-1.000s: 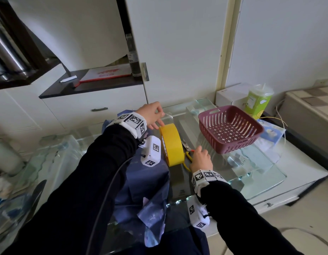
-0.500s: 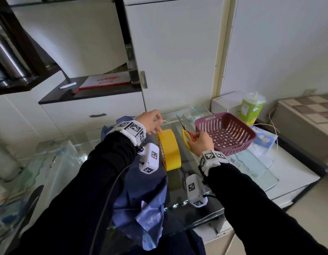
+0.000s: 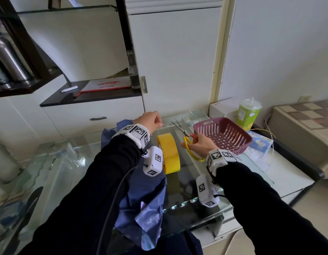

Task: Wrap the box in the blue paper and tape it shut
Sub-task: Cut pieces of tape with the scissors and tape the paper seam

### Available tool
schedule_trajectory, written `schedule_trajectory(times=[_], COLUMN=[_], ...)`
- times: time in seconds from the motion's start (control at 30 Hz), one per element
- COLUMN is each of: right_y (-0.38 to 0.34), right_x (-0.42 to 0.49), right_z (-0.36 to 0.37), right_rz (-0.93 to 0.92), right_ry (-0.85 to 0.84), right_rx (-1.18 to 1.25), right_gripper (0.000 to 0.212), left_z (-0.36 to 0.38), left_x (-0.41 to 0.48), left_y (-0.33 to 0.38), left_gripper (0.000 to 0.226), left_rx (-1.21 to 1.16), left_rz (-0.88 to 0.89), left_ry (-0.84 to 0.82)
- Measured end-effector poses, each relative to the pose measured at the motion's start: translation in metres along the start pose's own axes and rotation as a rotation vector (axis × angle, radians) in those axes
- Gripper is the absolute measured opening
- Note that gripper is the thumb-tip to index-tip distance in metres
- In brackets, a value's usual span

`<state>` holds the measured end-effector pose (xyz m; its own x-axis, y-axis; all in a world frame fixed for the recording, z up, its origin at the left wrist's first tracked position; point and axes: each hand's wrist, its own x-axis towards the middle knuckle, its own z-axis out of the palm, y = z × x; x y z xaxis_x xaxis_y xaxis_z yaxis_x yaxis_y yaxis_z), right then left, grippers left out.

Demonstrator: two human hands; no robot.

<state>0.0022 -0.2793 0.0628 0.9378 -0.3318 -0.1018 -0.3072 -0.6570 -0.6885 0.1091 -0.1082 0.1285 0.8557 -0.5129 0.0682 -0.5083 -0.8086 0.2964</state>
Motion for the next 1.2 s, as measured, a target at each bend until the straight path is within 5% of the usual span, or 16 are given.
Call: schedule_trajectory(times=[0.17,0.4,0.83,1.2], right_y=[0.011,0.01,0.002,-0.011], right_x=[-0.003,0.006,0.019,0.013], right_z=[-0.01,-0.014,-0.005,-0.013], right_rz=[-0.011,-0.054,-0.099,-0.128], right_ry=[-0.031,-0.068,-0.085,-0.061], right_rx=[-0.162,-0.276,-0.34,-0.535], right_gripper=[0.047,0.076,0.049,0.054], left_z=[0.009,0.015,0.034,0.042], left_x=[0.001,-0.005,-0.011,-0.012], left_y=[0.005,0.001,0.0,-0.002], left_gripper=[0.013,0.009,0.015,0.013], left_rx=[-0.014,-0.056,-0.183,-0.218], left_rz=[0.037,0.075,0.14,0.109], left_ry=[0.048,0.086,0.042,0.048])
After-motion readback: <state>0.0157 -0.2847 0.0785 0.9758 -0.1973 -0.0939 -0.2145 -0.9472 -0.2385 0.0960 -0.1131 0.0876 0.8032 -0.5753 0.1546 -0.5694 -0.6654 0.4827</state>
